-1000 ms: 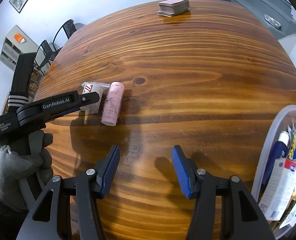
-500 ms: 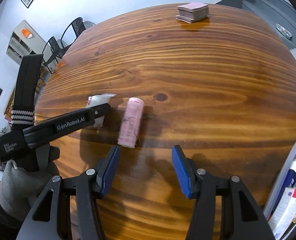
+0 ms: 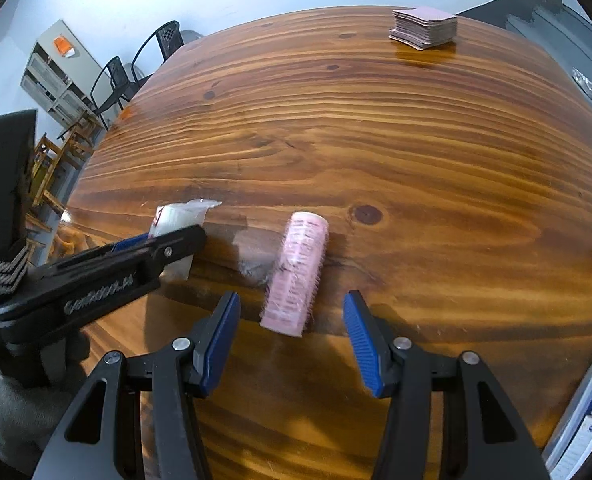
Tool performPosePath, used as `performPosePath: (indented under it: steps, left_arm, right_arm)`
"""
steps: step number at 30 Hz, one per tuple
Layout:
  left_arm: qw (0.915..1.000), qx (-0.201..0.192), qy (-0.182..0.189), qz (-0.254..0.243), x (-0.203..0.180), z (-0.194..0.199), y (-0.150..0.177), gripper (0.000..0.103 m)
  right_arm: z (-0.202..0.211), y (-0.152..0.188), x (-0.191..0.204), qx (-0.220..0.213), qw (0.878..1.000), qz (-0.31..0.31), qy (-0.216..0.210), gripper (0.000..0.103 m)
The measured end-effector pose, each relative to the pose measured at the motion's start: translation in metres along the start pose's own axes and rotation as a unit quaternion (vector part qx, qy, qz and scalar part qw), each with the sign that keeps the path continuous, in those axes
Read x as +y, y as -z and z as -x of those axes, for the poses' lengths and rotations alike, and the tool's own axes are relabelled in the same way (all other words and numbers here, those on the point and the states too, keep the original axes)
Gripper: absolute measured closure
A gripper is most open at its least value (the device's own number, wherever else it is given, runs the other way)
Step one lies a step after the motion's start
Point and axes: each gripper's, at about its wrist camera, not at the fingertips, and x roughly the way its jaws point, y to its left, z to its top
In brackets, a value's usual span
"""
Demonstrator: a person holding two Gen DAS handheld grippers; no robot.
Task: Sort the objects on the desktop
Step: 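Grasp the pink hair roller with the right tool while the left tool holds the bandage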
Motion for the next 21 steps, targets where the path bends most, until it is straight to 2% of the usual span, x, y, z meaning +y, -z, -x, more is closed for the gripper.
performPosePath:
  steps: [2,8,15,21]
  left_arm:
    - [1.0000,0.001,0.000,0.003,0.002,0.000,0.002,0.063]
    - [0.9999,0.004,-0.001,0.010,0.008,0.002,0.006,0.063]
    - [0.9999,0.004,-0.001,0.011,0.009,0.005,0.007,0.063]
    - [1.0000,0.003,-0.001,0.005,0.005,0.008,0.010,0.063]
  right_arm:
    - [-0.005,-0.003,0.004,-0.003,1.000,0.007,0.008,0.045]
    - [-0.014,-0.007,0.008,0.003,1.000,0.020,0.021,0.055]
    - [-0.021,-0.003,0.008,0.012,0.999,0.034,0.034,0.071]
    - [-0.015,0.000,0.003,0.010,0.999,0.029,0.035,0.072]
